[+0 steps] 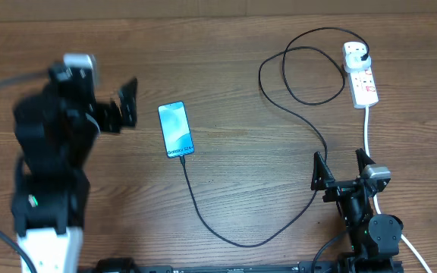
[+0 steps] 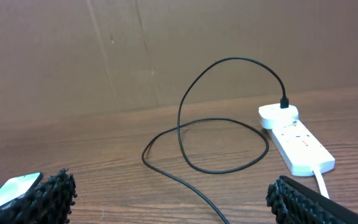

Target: Plug charger to phone and switch on socket

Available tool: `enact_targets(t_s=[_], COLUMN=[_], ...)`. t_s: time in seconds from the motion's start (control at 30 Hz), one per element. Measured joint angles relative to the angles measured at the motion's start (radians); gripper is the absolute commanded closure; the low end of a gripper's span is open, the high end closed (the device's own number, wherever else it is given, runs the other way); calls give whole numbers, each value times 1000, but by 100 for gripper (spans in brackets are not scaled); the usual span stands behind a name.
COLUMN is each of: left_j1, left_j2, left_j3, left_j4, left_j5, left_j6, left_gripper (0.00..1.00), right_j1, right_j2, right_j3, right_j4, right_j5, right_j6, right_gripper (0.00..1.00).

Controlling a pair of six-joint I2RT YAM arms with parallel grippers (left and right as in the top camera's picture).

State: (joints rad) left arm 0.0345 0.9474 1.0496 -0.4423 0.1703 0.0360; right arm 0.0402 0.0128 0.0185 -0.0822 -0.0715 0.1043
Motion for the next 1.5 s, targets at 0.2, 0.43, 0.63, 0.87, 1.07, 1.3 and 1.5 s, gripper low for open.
enact_targets(t_s=[0.2,0.43,0.63,0.87,1.07,1.3,1.5], left_j1=[0,0,0,0,0,0,0], left_j2=[-267,-527,-740,-878,-928,-930,-930], left_j3=[-369,-699,-904,-1027,-1040,-1040,-1040], left_j4=[230,395,470,457,370,367,367], left_j5=[24,-66,-138,-195,-214,-213,-213], left_j6=[46,10,-19,-30,-26,-26,-26], left_gripper=[1,0,0,0,0,0,0], right_j1=[0,0,0,0,0,0,0], right_j2=[0,0,0,0,0,0,0], right_j3=[0,0,0,0,0,0,0], right_j4=[0,0,0,0,1,1,0], right_j5=[0,0,0,0,0,0,0], right_j6=[0,0,0,0,0,0,0], right_gripper=[0,0,0,0,0,0,0])
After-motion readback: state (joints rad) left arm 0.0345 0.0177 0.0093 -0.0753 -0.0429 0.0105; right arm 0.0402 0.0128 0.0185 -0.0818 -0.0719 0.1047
